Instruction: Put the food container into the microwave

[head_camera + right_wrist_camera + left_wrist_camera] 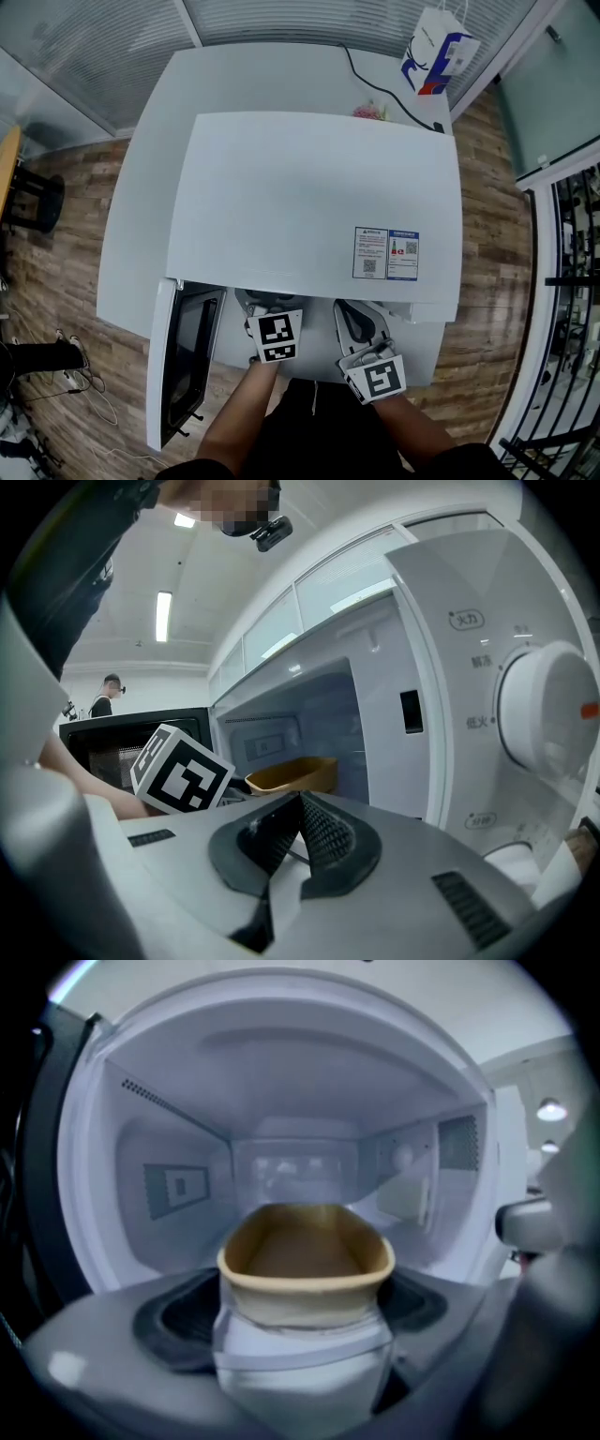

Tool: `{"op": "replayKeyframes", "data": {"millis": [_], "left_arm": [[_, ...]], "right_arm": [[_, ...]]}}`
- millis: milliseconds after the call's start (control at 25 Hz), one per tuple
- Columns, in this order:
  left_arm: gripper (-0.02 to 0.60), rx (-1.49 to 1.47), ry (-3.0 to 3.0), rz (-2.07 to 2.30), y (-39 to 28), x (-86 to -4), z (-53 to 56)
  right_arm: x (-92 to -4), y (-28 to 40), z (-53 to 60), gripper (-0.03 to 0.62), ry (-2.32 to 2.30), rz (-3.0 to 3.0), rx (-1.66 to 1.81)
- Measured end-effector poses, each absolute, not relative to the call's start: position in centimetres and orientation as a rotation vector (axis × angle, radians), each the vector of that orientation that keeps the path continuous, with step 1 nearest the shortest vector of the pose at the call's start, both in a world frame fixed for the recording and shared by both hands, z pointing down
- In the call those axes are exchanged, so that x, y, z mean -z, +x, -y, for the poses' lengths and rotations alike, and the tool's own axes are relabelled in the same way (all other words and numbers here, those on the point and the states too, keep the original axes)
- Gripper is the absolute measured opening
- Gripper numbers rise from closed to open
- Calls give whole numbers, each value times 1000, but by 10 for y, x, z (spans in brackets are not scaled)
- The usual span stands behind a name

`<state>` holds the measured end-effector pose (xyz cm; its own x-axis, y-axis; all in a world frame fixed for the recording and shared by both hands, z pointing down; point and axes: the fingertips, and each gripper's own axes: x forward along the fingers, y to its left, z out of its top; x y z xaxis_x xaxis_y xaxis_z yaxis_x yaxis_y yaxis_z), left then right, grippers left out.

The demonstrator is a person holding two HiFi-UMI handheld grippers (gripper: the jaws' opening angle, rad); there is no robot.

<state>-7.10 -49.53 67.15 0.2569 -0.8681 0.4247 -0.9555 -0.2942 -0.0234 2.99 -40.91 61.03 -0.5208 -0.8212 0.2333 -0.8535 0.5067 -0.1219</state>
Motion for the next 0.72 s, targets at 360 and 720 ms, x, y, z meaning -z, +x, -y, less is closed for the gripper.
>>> {"op": "replayKeyframes", "data": {"millis": [360, 720], "left_arm": [[522, -411, 2289, 1684, -71, -633, 460], [462, -313, 2380, 1683, -81, -576, 396]], "right_arm": [[-570, 27, 405, 6, 1498, 2637, -211], [-512, 13, 377, 6, 1540, 2689, -49]]}}
